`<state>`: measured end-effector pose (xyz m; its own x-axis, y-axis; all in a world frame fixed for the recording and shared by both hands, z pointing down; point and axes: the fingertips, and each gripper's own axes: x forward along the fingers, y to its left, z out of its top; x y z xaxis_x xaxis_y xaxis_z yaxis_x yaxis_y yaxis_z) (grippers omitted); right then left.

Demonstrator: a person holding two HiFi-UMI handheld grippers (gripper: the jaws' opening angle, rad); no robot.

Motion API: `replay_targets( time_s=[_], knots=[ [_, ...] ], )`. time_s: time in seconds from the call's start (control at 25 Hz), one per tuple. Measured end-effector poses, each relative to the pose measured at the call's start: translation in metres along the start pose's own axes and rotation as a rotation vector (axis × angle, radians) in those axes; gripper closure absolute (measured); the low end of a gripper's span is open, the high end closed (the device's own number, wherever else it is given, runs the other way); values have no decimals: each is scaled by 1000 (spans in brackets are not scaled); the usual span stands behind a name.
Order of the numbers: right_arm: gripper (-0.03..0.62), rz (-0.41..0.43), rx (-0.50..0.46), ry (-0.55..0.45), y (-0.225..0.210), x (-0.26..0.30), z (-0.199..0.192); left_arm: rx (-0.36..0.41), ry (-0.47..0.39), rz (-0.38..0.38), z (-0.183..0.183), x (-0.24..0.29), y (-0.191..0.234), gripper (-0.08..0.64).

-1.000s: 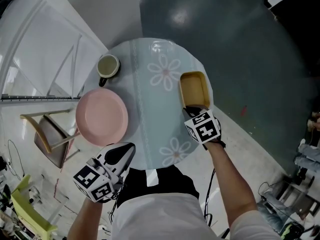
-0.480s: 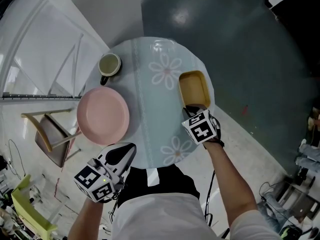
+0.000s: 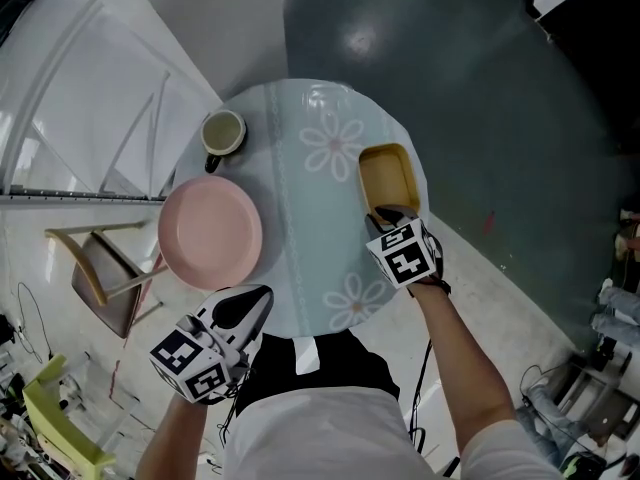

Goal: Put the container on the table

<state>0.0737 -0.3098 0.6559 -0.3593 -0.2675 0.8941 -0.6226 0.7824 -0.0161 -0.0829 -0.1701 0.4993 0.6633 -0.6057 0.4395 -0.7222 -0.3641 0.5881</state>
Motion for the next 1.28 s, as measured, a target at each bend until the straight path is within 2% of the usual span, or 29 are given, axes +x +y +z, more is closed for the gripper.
replay_targets(
  time_s=[0.52, 1.28],
  knots=[
    [508, -12, 103, -92, 9, -52, 12, 75, -20, -37, 24, -17, -10, 538],
    [516, 1, 234, -363, 57, -170, 50, 221, -55, -109, 56, -58, -47, 538]
  ],
)
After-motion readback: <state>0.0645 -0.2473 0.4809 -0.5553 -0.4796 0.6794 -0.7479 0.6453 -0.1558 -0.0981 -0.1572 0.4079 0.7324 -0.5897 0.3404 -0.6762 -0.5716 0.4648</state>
